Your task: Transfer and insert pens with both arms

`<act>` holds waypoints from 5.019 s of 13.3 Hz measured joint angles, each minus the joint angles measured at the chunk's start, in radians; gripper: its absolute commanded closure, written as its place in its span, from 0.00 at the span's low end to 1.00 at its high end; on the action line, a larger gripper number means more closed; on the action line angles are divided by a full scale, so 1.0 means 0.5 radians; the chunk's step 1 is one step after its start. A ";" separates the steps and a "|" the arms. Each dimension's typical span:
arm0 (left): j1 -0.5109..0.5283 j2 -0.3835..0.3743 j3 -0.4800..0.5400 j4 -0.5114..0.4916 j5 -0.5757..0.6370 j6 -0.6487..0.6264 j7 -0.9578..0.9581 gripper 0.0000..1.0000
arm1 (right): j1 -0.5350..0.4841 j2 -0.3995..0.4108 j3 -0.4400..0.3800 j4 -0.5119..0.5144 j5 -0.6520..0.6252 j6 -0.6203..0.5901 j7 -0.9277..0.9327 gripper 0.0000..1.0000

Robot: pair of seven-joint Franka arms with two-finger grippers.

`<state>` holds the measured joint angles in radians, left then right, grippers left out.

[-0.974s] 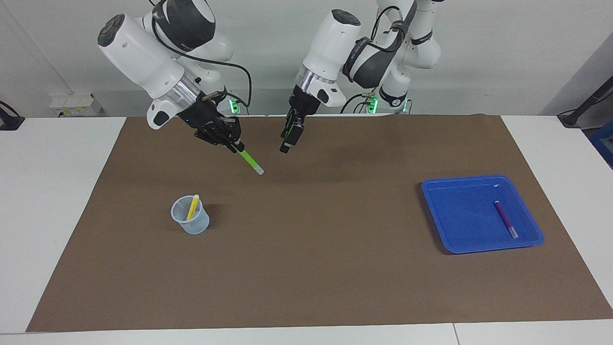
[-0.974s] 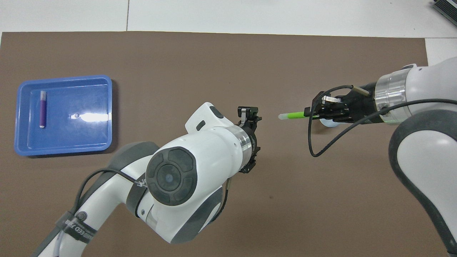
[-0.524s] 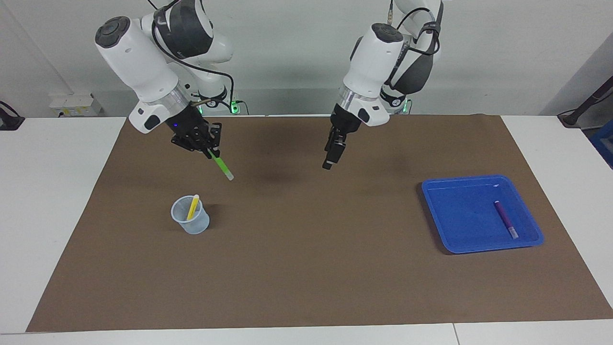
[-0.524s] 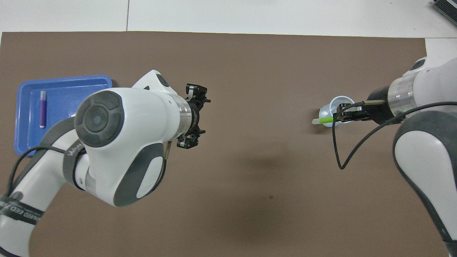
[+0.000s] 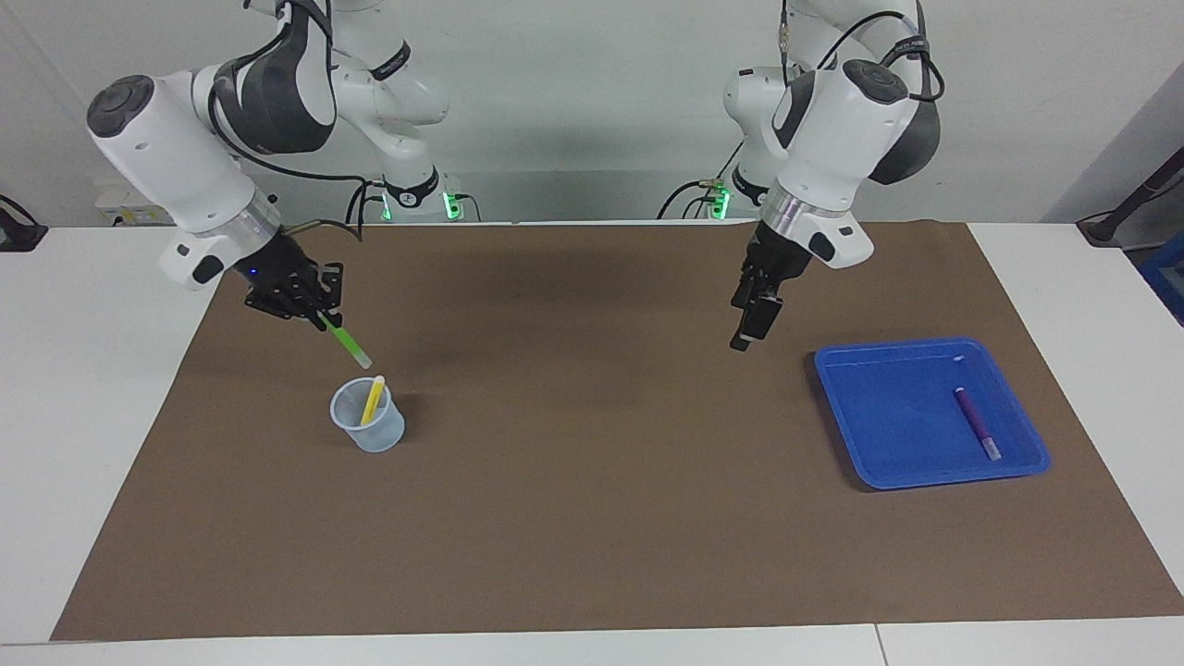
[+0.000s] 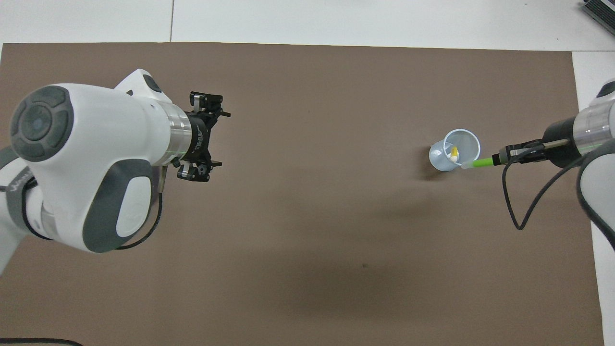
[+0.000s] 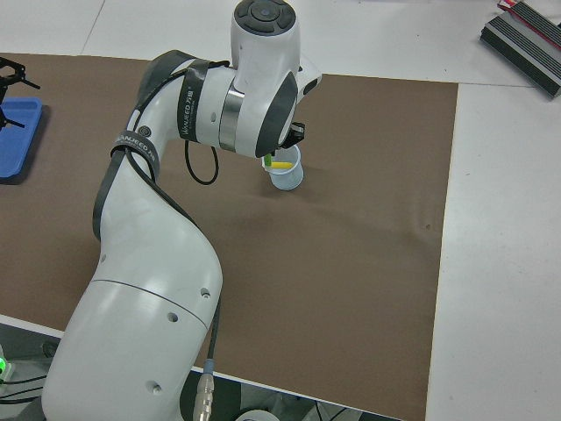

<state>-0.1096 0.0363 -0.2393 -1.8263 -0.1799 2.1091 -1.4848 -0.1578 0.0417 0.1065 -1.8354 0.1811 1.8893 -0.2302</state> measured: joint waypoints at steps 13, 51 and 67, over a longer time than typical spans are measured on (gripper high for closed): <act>0.658 -0.038 0.005 -0.002 0.006 -0.169 1.579 0.00 | 0.071 0.194 0.010 -0.009 -0.204 0.296 0.000 1.00; 1.152 0.924 -0.022 0.081 0.850 0.529 3.188 0.44 | 0.038 -0.220 -0.001 0.189 -0.343 -0.592 0.176 0.00; 1.106 0.845 -0.050 -0.004 0.685 0.552 2.868 1.00 | 0.009 -0.222 -0.011 0.168 -0.344 -0.521 0.005 0.00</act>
<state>0.4434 0.4589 -0.2645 -1.8283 0.1624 2.3851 -0.0506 -0.1532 -0.0690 0.1010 -1.7517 0.0092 1.6286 -0.2278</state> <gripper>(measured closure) 0.819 0.000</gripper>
